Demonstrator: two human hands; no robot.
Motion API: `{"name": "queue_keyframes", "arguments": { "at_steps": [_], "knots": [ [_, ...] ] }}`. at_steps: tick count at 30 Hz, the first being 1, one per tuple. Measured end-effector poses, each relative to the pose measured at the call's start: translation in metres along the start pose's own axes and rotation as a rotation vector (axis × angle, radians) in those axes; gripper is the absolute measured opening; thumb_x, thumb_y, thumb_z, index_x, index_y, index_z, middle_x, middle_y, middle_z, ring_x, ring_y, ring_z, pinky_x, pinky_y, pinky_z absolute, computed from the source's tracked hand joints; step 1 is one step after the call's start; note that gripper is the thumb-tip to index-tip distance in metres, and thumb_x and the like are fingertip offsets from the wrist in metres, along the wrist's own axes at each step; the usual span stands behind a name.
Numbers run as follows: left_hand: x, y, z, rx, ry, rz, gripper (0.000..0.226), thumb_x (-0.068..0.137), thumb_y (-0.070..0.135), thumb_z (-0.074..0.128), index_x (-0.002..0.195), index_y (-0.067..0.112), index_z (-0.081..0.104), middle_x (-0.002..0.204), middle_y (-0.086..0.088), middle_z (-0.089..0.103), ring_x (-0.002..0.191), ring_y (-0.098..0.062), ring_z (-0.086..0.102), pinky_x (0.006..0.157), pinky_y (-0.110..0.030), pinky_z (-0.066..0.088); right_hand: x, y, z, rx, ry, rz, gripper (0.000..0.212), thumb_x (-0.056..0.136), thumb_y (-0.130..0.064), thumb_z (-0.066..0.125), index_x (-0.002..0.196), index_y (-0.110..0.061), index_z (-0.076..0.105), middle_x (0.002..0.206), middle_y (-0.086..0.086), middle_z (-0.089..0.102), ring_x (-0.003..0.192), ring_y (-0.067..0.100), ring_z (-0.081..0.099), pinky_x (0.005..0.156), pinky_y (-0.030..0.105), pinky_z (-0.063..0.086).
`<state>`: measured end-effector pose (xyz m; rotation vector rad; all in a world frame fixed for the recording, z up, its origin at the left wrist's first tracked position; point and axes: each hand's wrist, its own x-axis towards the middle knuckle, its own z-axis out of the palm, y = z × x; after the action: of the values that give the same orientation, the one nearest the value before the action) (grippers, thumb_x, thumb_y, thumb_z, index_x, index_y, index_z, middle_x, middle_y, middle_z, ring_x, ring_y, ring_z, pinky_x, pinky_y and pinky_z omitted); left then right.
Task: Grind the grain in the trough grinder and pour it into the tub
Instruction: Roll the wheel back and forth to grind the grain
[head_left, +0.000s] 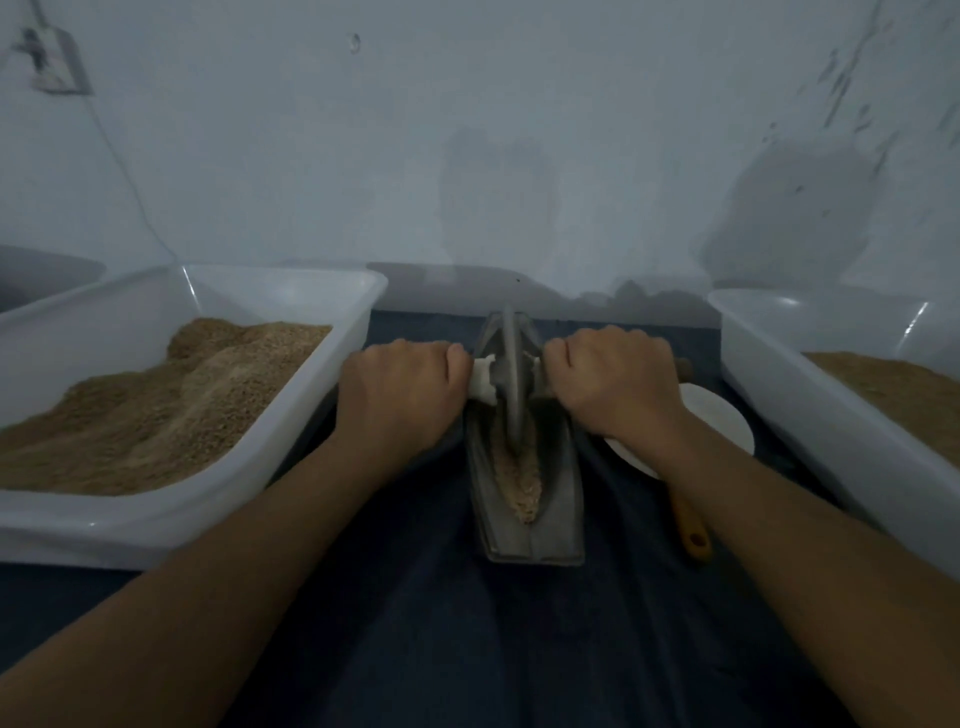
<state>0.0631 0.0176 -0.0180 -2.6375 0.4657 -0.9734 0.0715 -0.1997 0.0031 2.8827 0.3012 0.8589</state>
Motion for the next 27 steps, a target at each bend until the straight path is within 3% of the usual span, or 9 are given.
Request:
{"name": "queue_keyframes", "arguments": {
  "at_steps": [4,7,9,12,14,17,21,24,27],
  "knots": [
    [0.035,-0.004,0.021,-0.083,-0.171,-0.115,0.016,0.103,0.025,0.041,0.088,0.019,0.036,0.074,-0.001,0.039,0.071,-0.025,0.043,0.050,-0.028,0.022,0.039,0.007,0.013,0.039,-0.047,-0.031,0.043,0.103,-0.031,0.026,0.070,-0.014,0.048,0.067,-0.001,0.050,0.067,0.024,0.054,0.055,0.031,0.028],
    [0.051,-0.011,0.028,-0.300,-0.303,-0.282,0.029,0.103,0.036,0.028,0.093,0.017,0.048,0.084,-0.005,0.047,0.078,-0.027,0.046,0.064,-0.035,0.032,0.053,0.008,0.014,0.104,-0.106,0.017,0.052,0.104,-0.038,0.027,0.070,-0.015,0.058,0.071,0.003,0.059,0.064,0.021,0.052,0.055,0.032,0.029],
    [0.052,-0.013,0.027,-0.322,-0.335,-0.283,0.030,0.103,0.037,0.027,0.094,0.018,0.048,0.091,-0.008,0.052,0.081,-0.029,0.047,0.068,-0.038,0.035,0.053,0.007,0.013,0.110,-0.124,0.050,0.052,0.103,-0.040,0.026,0.071,-0.015,0.059,0.073,0.003,0.059,0.064,0.019,0.050,0.054,0.032,0.027],
    [0.038,-0.010,0.019,-0.168,-0.216,-0.122,0.014,0.103,0.027,0.038,0.093,0.018,0.035,0.084,-0.007,0.049,0.074,-0.028,0.047,0.060,-0.036,0.037,0.040,0.003,0.008,0.047,-0.075,0.031,0.049,0.102,-0.038,0.023,0.068,-0.016,0.051,0.070,0.001,0.056,0.059,0.018,0.044,0.053,0.031,0.024],
    [0.025,-0.007,0.012,-0.087,-0.144,-0.050,0.019,0.102,0.023,0.044,0.090,0.020,0.029,0.082,-0.005,0.050,0.071,-0.026,0.048,0.055,-0.032,0.033,0.024,0.000,0.004,0.037,-0.050,0.071,0.048,0.101,-0.040,0.023,0.071,-0.013,0.048,0.070,-0.004,0.048,0.063,0.020,0.043,0.058,0.032,0.027],
    [0.003,-0.003,0.001,-0.065,-0.084,-0.013,0.015,0.101,0.027,0.046,0.091,0.020,0.036,0.090,-0.003,0.060,0.072,-0.027,0.057,0.055,-0.032,0.034,-0.007,-0.007,-0.008,-0.065,0.005,0.016,0.048,0.092,-0.040,0.003,0.073,-0.022,0.042,0.067,-0.008,0.037,0.063,0.020,0.038,0.056,0.033,0.021],
    [-0.026,0.001,-0.020,-0.214,-0.003,-0.138,0.024,0.101,0.036,0.024,0.090,0.026,0.043,0.083,0.003,0.055,0.068,-0.021,0.046,0.060,-0.034,0.035,-0.043,-0.014,-0.021,-0.074,0.207,-0.041,0.042,0.101,-0.021,0.014,0.068,-0.019,0.040,0.059,-0.001,0.037,0.051,0.024,0.033,0.053,0.034,0.023],
    [-0.040,0.007,-0.031,-0.286,0.029,-0.211,0.034,0.102,0.040,0.011,0.090,0.029,0.041,0.082,0.007,0.053,0.070,-0.019,0.045,0.064,-0.037,0.037,-0.048,-0.012,-0.021,0.026,0.324,-0.049,0.041,0.104,-0.026,0.024,0.067,-0.020,0.040,0.058,-0.003,0.034,0.050,0.021,0.030,0.054,0.036,0.021],
    [-0.036,0.006,-0.029,-0.265,0.030,-0.201,0.034,0.102,0.040,0.011,0.090,0.029,0.042,0.082,0.007,0.053,0.069,-0.019,0.044,0.062,-0.036,0.036,-0.045,-0.012,-0.018,0.045,0.327,-0.042,0.041,0.102,-0.028,0.026,0.065,-0.020,0.042,0.056,-0.004,0.036,0.048,0.021,0.031,0.054,0.035,0.021]
  ]
}}
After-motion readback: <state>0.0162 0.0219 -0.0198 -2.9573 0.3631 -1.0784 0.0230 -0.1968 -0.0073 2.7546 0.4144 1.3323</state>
